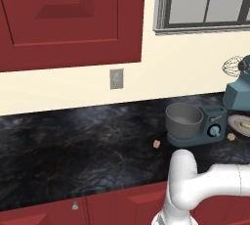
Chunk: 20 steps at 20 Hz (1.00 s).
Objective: Add butter and sugar cubes to the stand mixer bowl and then turn on the stand mixer to begin making frosting.
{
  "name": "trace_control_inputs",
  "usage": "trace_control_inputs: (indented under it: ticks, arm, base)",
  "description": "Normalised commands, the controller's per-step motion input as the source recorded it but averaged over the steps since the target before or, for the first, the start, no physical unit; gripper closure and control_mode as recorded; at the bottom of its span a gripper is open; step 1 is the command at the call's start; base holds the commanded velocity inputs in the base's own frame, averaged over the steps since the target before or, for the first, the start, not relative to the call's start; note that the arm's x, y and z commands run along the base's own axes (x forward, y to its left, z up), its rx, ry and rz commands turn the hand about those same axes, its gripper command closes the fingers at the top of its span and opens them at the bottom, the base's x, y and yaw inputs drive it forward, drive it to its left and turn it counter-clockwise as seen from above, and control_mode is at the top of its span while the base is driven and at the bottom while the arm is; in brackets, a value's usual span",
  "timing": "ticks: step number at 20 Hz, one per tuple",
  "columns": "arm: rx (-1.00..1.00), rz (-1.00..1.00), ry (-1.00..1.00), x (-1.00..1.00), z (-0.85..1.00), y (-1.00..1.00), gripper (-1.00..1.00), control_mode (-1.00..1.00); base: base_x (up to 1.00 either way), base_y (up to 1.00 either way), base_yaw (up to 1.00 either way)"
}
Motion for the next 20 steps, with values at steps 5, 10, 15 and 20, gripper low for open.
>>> trace_control_inputs:
  ticks: [5, 10, 15, 20]
  arm:
    - [0.00, 0.00, 0.00, -0.01, -0.28, 0.13, 1.00, -1.00]
    - [-0.04, 0.00, -0.10, -0.12, -0.13, 0.14, 1.00, -1.00]
    - [-0.07, 0.00, -0.15, -0.28, 0.07, 0.06, 1.00, -1.00]
    - [-0.13, -0.02, -0.07, -0.35, 0.50, 0.08, 1.00, -1.00]
  base:
    - [0.00, 0.00, 0.00]
    - [0.00, 0.00, 0.00]
    - [0.00, 0.00, 0.00]
    - [0.00, 0.00, 0.00]
